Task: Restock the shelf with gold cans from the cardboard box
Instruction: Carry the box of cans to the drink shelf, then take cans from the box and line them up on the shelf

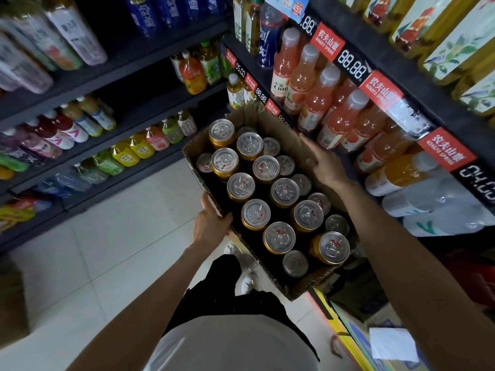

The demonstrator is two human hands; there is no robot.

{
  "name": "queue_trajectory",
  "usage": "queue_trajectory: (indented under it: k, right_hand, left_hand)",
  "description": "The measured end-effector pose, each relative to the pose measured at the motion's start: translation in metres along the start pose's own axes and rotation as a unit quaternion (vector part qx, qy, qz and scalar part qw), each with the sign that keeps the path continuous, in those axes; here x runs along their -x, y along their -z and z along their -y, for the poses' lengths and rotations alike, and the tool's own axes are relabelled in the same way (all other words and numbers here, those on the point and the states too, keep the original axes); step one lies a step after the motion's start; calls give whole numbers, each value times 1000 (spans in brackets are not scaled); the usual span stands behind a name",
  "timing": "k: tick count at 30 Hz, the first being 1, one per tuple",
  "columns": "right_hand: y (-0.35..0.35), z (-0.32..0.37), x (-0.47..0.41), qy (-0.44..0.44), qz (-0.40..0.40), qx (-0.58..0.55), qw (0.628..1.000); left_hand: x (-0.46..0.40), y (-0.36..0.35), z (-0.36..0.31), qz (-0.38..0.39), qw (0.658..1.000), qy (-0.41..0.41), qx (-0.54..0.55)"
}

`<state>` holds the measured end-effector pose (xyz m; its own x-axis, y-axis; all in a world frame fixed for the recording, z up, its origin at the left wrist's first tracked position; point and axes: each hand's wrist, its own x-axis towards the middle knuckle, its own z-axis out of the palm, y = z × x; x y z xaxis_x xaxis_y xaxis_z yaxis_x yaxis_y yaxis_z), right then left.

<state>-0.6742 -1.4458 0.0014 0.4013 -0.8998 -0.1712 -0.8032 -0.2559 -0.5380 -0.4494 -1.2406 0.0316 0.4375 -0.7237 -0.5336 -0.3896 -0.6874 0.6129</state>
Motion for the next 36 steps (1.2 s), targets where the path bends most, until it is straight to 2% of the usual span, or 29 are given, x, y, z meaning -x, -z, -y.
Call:
queue_trajectory:
  k: [4,7,9,11,14,17,20,22,24,27,31,36]
  right_hand:
    - [5,10,15,-6,-4,-11,1000]
    - [14,23,37,-12,-15,-33,999]
    - [22,35,58,19,-61,-43,997]
    - [27,51,84,54,-107,-48,992]
    - [24,81,126,64,-145,-76,984]
    - [9,105,164,62,-184,-72,978]
    - [-18,125,192,5,-161,-83,983]
    - [-42,137,203,-25,-142,-29,989]
    - [-64,145,208,-28,-159,54,985]
    - [-83,158,206,-90,-210,124,966]
    - [-97,177,198,-201,-278,139,929]
    - [-107,194,191,-257,-326,140,899]
  left_hand:
    - [2,1,5,-42,997,-21,-61]
    - [1,8,9,-116,988,-51,-93]
    - [-1,16,15,-167,974,-124,-94]
    - [-9,28,21,-175,954,-215,-114]
    - [-31,52,28,-109,910,-347,-199]
    - [-57,69,32,-45,824,-447,-345]
    - [-74,74,26,2,746,-528,-407]
    - [-84,74,22,41,709,-576,-406]
    - [-93,76,18,67,687,-607,-394]
    - [-103,81,12,97,650,-637,-402]
    - [-111,85,-3,131,592,-681,-411]
    - [-112,88,-23,191,555,-696,-415]
